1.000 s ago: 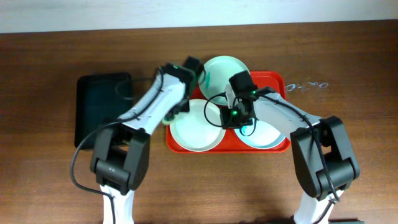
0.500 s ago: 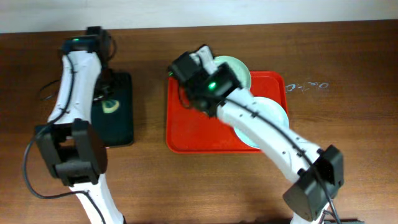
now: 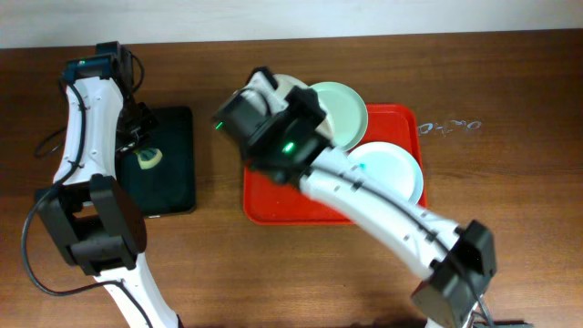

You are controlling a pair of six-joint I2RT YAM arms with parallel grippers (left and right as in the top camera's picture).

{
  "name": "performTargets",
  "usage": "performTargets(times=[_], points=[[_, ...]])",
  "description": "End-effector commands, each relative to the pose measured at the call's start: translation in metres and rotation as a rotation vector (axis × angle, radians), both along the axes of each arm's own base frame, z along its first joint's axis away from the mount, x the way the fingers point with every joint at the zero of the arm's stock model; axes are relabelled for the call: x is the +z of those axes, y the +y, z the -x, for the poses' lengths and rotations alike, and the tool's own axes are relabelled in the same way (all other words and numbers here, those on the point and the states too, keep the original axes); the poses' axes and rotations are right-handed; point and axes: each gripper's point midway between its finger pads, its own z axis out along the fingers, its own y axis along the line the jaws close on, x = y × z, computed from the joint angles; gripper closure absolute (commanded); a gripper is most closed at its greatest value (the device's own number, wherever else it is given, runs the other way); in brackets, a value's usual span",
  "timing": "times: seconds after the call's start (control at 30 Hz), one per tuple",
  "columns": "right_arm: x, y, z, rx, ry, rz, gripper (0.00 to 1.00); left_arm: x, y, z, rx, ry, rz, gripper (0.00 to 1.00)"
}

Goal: Clean dirty plates on tray and stack at the side
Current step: 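Lift the scrubbed plate with the right gripper and place it at the right side, then reach the right gripper to the back pale-green plate and grasp its rim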

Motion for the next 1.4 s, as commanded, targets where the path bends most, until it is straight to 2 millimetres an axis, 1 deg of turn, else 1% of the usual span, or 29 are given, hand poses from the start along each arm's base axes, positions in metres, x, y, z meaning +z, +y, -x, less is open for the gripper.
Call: performTargets(times=[0.0,0.03,0.07,0.1,0.17,0.23,0.27,0.33,0.4,0.43,0.5,0.6,0.67,0.7,0.73,0.77,0.8,0.83,0.9,0.97,1.0,1.03,1.07,1.1,1.13,1.17,1.2,1.27,1.37], points=[[-0.046,0.028,-0.006,0.124,0.378,-0.648,0.96,0.004,0.0,-0.003,0.006,-0.017,0.006,1.0],[-0.049,0.021,-0.01,0.146,0.458,-0.766,0.96,0.004,0.0,-0.003,0.006,-0.017,0.006,1.0],[-0.051,-0.001,-0.02,0.105,0.506,-0.883,0.96,0.004,0.0,-0.003,0.006,-0.017,0.006,1.0],[-0.056,-0.032,-0.033,0.011,0.515,-0.964,0.96,0.004,0.0,-0.002,0.006,-0.016,0.006,1.0],[-0.072,-0.108,-0.052,-0.219,0.496,-1.052,0.96,0.002,0.0,-0.002,0.006,-0.014,0.007,1.0],[-0.092,-0.198,-0.061,-0.433,0.451,-1.098,0.96,-0.006,-0.002,-0.003,0.006,-0.015,0.019,1.0],[-0.097,-0.224,-0.062,-0.489,0.434,-1.11,0.96,-0.008,-0.004,-0.003,0.006,-0.018,0.028,1.0],[-0.114,-0.289,-0.061,-0.626,0.391,-1.142,0.96,-0.009,-0.004,-0.005,0.003,-0.023,0.029,1.0],[-0.131,-0.34,-0.058,-0.734,0.348,-1.167,0.96,-0.01,-0.004,-0.005,0.003,-0.022,0.029,1.0],[-0.141,-0.362,-0.055,-0.779,0.333,-1.178,0.96,-0.01,-0.004,-0.005,0.003,-0.022,0.029,1.0],[-0.163,-0.393,-0.049,-0.855,0.332,-1.195,0.96,-0.009,-0.004,-0.005,0.003,-0.022,0.028,1.0],[-0.204,-0.419,-0.035,-0.952,0.38,-1.212,0.96,-0.009,-0.004,-0.007,0.002,-0.033,0.027,1.0],[-0.221,-0.426,-0.03,-0.988,0.404,-1.21,0.96,-0.009,-0.004,-0.007,0.002,-0.034,0.027,1.0],[-0.222,-0.428,-0.029,-0.986,0.404,-1.203,0.91,-0.009,-0.004,-0.007,-0.002,-0.034,0.027,1.0],[-0.22,-0.428,-0.029,-0.987,0.399,-1.2,0.7,-0.009,-0.004,-0.008,-0.02,-0.035,0.03,1.0],[-0.214,-0.429,-0.029,-0.984,0.39,-1.195,0.54,-0.009,-0.004,-0.009,-0.02,-0.036,0.03,1.0],[-0.208,-0.431,-0.027,-0.991,0.381,-1.181,0.5,-0.009,-0.004,-0.009,-0.02,-0.036,0.03,1.0],[-0.198,-0.437,-0.024,-1.008,0.361,-1.143,0.45,-0.009,-0.004,-0.009,-0.021,-0.036,0.03,1.0],[-0.162,-0.452,-0.022,-1.03,0.29,-1.063,0.38,-0.009,-0.005,-0.009,-0.021,-0.037,0.033,1.0],[-0.119,-0.446,-0.034,-0.943,0.224,-1.082,0.36,-0.01,-0.007,-0.01,-0.022,-0.043,0.047,1.0],[-0.098,-0.43,-0.047,-0.835,0.209,-1.126,0.37,-0.01,-0.007,-0.011,-0.022,-0.045,0.047,1.0],[-0.086,-0.415,-0.056,-0.756,0.209,-1.166,0.36,-0.01,-0.007,-0.011,-0.022,-0.045,0.047,1.0],[-0.075,-0.39,-0.068,-0.635,0.229,-1.216,0.37,-0.01,-0.008,-0.011,-0.024,-0.045,0.048,1.0],[-0.066,-0.354,-0.079,-0.48,0.276,-1.267,0.36,-0.01,-0.013,-0.013,-0.06,-0.051,0.065,1.0],[-0.068,-0.31,-0.089,-0.344,0.341,-1.262,0.37,-0.01,-0.027,-0.02,-0.128,-0.073,0.115,1.0],[-0.072,-0.287,-0.092,-0.286,0.375,-1.231,0.36,-0.01,-0.034,-0.023,-0.163,-0.086,0.142,1.0],[-0.082,-0.252,-0.096,-0.208,0.429,-1.166,0.37,-0.009,-0.043,-0.026,-0.199,-0.096,0.162,1.0],[-0.109,-0.208,-0.1,-0.185,0.491,-1.014,0.36,-0.009,-0.053,-0.027,-0.224,-0.096,0.162,1.0],[-0.155,-0.172,-0.1,-0.244,0.555,-0.851,0.36,-0.009,-0.061,-0.028,-0.243,-0.095,0.163,1.0]])
